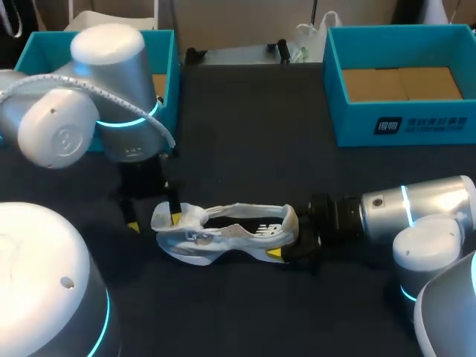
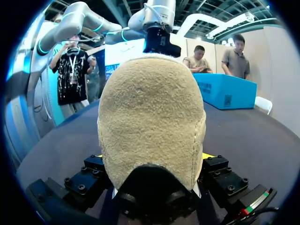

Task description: Take the shoe out of the shoebox, open the shoe tongue, remove and reinsert the insole, then place the shoe into the shoebox

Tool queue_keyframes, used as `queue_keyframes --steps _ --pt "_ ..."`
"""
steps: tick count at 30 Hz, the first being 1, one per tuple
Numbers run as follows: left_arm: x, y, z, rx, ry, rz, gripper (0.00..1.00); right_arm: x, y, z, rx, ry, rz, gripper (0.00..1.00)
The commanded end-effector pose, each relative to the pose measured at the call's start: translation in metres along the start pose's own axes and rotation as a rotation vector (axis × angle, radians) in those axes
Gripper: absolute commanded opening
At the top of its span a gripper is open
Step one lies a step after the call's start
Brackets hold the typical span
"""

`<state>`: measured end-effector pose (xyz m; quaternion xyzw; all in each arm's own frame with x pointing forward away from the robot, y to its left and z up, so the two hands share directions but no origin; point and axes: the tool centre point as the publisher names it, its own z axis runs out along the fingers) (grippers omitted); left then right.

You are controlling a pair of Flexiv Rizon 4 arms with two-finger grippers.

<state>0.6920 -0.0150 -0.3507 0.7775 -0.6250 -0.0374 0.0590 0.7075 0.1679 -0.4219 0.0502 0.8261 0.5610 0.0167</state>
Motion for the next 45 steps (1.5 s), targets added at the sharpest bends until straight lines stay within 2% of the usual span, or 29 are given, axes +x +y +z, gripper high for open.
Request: queue_keyframes --steps 1,9,16,17,18,20,21,23,27,30,31,32,37,40,45 --pt "-0.012 0.015 -0.031 0.051 0.09 0.024 0.82 0.0 0.001 0.0 0.004 -0.001 0.0 0.0" --pt "0.006 0.017 -0.086 0.12 0.138 0.115 0.84 0.0 0.001 0.0 0.004 -0.001 0.0 0.0" --pt "0.034 0.023 -0.118 0.138 0.123 0.281 0.85 0.0 0.001 0.0 0.004 -0.001 0.0 0.0" --pt "0.038 0.027 -0.122 0.134 0.119 0.325 0.83 0.0 0.001 0.0 0.004 -0.001 0.0 0.0" --pt "0.042 0.029 -0.125 0.131 0.118 0.362 0.75 0.0 0.001 0.0 0.004 -0.001 0.0 0.0" --pt "0.051 0.034 -0.131 0.135 0.109 0.426 0.54 0.0 0.001 0.0 0.004 -0.001 0.0 0.0" --pt "0.056 0.035 -0.134 0.14 0.106 0.447 0.48 0.0 0.001 0.0 0.004 -0.001 0.0 0.0" --pt "0.065 0.037 -0.139 0.139 0.099 0.507 0.42 0.0 0.001 0.0 0.004 -0.001 0.0 0.0" --pt "0.08 0.04 -0.145 0.136 0.087 0.652 0.39 0.0 0.001 0.0 0.004 -0.001 0.0 0.0" --pt "0.09 0.044 -0.149 0.131 0.072 0.765 0.27 0.0 0.001 0.0 0.004 -0.001 0.0 0.0" --pt "0.094 0.045 -0.151 0.124 0.069 0.803 0.16 0.0 0.001 0.0 0.004 -0.001 0.0 0.0" --pt "0.097 0.047 -0.153 0.122 0.063 0.84 0.0 0.0 0.001 0.0 0.004 -0.001 0.0 0.0" --pt "0.115 0.05 -0.159 0.087 0.046 1.043 0.0 0.0 0.001 0.0 0.004 -0.001 0.0 0.0" --pt "0.132 0.045 -0.167 -0.058 0.08 1.16 0.0 0.0 0.001 0.0 0.004 -0.001 0.0 0.0" --pt "0.132 0.045 -0.167 -0.058 0.08 1.16 0.0 0.0 0.001 0.0 0.004 -0.001 0.0 0.0"
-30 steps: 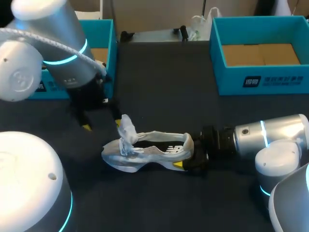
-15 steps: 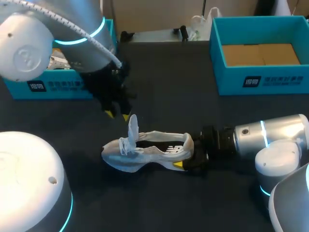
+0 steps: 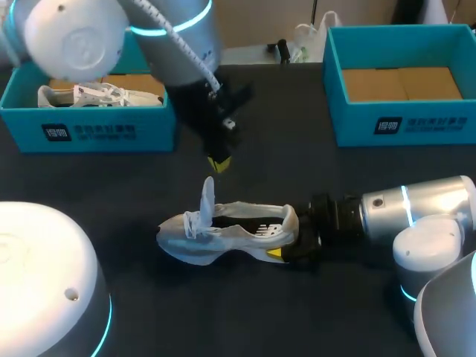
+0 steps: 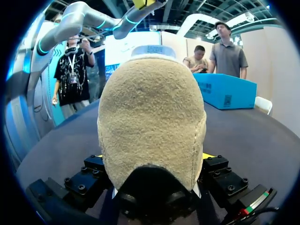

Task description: Take the shoe out of the shoebox, open the shoe tongue, remove and reinsert the insole, then place the shoe into the shoebox

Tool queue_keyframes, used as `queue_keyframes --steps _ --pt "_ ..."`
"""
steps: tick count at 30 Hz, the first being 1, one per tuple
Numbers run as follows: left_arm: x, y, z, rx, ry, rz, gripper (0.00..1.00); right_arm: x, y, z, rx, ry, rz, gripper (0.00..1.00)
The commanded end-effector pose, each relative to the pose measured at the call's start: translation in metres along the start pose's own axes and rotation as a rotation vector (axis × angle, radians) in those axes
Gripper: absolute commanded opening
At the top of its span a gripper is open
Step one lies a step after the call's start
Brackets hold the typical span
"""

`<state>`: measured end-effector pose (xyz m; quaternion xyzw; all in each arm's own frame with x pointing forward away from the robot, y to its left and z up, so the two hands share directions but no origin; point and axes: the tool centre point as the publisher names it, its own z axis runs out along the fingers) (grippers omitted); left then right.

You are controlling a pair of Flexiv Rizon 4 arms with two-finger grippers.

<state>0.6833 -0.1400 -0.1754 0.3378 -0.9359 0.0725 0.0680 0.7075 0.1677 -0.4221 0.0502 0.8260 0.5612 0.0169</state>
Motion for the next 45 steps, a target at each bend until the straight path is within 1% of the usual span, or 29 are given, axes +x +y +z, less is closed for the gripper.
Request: queue_keyframes --steps 1,7,8,9,11,12,13,23,25,27,31,41,45 --pt "-0.008 -0.014 0.002 -0.148 0.051 0.049 0.0 0.0 0.001 0.0 0.005 0.0 0.0 0.0" --pt "-0.008 -0.014 0.002 -0.148 0.051 0.049 0.0 0.0 0.001 0.0 0.005 0.0 0.0 0.0" --pt "-0.003 -0.008 0.007 -0.09 -0.001 0.151 0.0 0.0 0.001 0.0 0.005 0.0 0.0 0.0" --pt "0.001 -0.005 0.012 -0.065 -0.018 0.244 0.0 0.0 0.001 0.0 0.005 0.0 0.0 0.0" --pt "0.005 -0.001 0.027 -0.057 -0.05 0.389 0.0 0.0 0.001 0.0 0.005 0.0 0.0 0.0" --pt "0.006 0.0 0.034 -0.07 -0.042 0.472 0.0 0.0 0.001 0.0 0.005 0.0 0.0 0.0" --pt "0.004 -0.002 0.042 -0.108 -0.036 0.517 0.0 0.0 0.001 0.0 0.005 0.0 0.0 0.0" --pt "0.004 -0.002 0.042 -0.108 -0.036 0.517 0.0 0.0 0.001 0.0 0.005 0.0 0.0 0.0" --pt "0.005 -0.005 0.052 -0.111 -0.112 0.589 0.0 0.0 0.001 0.0 0.005 0.0 0.0 0.0" --pt "0.005 -0.01 0.063 -0.097 -0.112 0.639 0.0 0.0 0.001 0.0 0.005 0.0 0.0 0.0" --pt "0.005 -0.017 0.08 -0.07 -0.048 0.764 0.0 0.0 0.001 0.0 0.005 0.0 0.0 0.0" --pt "0.005 -0.017 0.08 -0.07 -0.048 0.764 0.0 0.0 0.001 0.0 0.005 0.0 0.0 0.0" --pt "0.011 -0.029 0.108 -0.092 -0.05 0.863 0.0 0.0 0.001 0.0 0.005 0.0 0.0 0.0"
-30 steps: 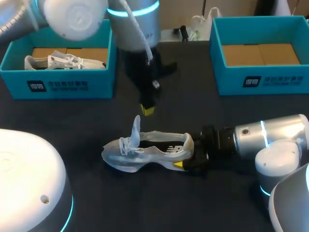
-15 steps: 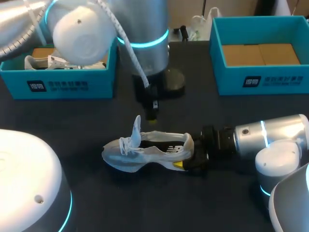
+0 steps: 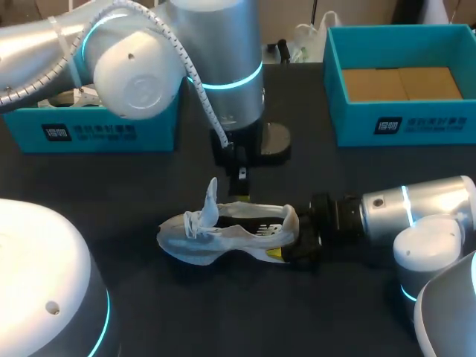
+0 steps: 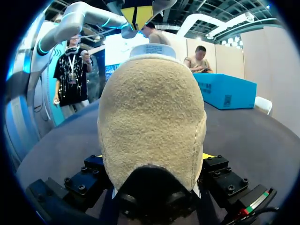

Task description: Take the shoe out of the shoebox, open the shoe tongue, remove and reinsert the insole, then place the shoe into the shoebox

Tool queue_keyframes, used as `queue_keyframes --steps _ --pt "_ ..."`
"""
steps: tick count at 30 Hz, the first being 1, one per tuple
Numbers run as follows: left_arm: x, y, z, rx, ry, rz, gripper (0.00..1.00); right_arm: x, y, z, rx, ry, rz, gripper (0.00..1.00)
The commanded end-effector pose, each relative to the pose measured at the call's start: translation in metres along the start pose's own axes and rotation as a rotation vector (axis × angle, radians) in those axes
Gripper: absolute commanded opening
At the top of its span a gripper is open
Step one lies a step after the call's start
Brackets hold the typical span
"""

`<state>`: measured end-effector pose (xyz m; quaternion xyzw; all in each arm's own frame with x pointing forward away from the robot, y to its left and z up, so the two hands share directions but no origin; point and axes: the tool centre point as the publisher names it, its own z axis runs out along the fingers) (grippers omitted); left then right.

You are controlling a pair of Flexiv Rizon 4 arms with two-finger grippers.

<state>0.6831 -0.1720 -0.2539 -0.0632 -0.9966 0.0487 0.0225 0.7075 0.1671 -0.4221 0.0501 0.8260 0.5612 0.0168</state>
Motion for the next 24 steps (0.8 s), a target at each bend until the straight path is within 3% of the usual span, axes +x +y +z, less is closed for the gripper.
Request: queue_keyframes --steps 1,8,16,24 --pt "-0.005 -0.015 0.028 0.014 0.016 0.076 0.0 0.0 0.001 0.001 0.005 0.0 0.0 0.0" --pt "-0.011 -0.017 0.053 0.043 0.051 0.143 0.0 0.0 0.001 0.001 0.005 0.0 0.0 0.0" --pt "-0.019 -0.017 0.076 0.018 0.076 0.126 0.0 0.0 0.001 0.001 0.005 0.0 0.0 0.0" --pt "-0.01 -0.008 0.089 0.019 0.11 0.132 0.0 0.0 0.001 0.001 0.005 0.0 0.0 0.0"
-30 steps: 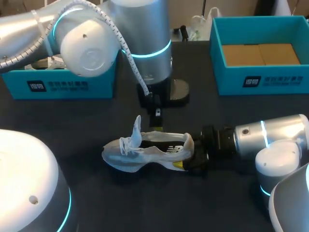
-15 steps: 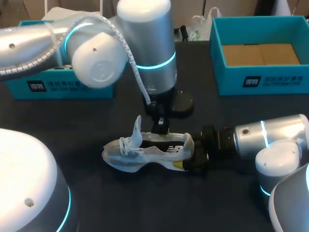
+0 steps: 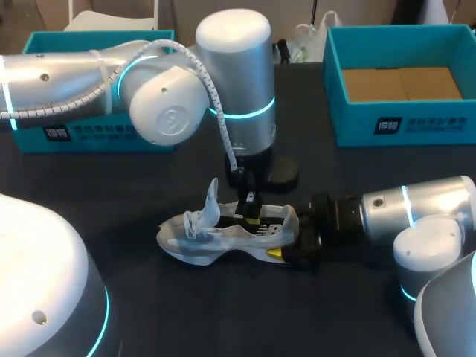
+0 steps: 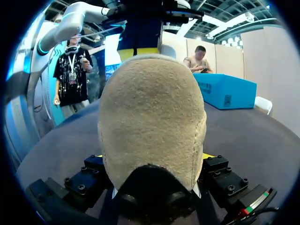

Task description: Take the shoe out of the shoebox, open the shoe tongue, remove and reinsert the insole, then place the shoe into the shoebox

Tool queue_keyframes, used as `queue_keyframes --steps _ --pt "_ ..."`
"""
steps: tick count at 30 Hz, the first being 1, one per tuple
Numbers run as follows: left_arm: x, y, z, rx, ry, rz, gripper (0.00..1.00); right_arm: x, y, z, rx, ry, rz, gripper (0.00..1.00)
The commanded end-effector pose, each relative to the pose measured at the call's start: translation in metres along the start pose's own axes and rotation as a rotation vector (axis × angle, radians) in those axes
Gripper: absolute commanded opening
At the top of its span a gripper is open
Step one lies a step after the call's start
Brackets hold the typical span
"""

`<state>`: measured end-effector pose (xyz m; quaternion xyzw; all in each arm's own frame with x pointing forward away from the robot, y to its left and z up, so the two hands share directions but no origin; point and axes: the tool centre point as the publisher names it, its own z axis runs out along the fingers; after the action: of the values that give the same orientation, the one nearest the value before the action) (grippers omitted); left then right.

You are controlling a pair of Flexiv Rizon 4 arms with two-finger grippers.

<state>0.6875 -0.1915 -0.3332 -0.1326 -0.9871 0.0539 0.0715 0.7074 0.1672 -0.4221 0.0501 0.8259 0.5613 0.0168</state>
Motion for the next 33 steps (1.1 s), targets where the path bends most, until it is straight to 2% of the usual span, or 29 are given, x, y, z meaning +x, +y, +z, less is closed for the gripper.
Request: queue_keyframes --steps 1,8,15,21,33 --pt "0.0 0.004 0.01 0.006 0.01 -0.005 0.0 0.0 0.001 0.001 0.005 -0.001 0.001 0.0" --pt "0.002 0.006 0.019 -0.013 0.008 -0.005 0.0 0.0 0.001 0.001 0.005 -0.001 0.001 0.0" --pt "-0.006 0.013 0.044 -0.028 0.038 -0.043 0.0 0.0 0.001 0.001 0.005 -0.001 0.001 0.0" --pt "-0.006 0.021 0.046 -0.031 0.051 -0.054 0.0 0.0 0.001 0.001 0.005 -0.001 0.001 0.0" --pt "0.016 0.028 0.054 -0.033 0.068 -0.068 0.0 0.0 0.001 0.001 0.005 -0.001 0.001 0.0"
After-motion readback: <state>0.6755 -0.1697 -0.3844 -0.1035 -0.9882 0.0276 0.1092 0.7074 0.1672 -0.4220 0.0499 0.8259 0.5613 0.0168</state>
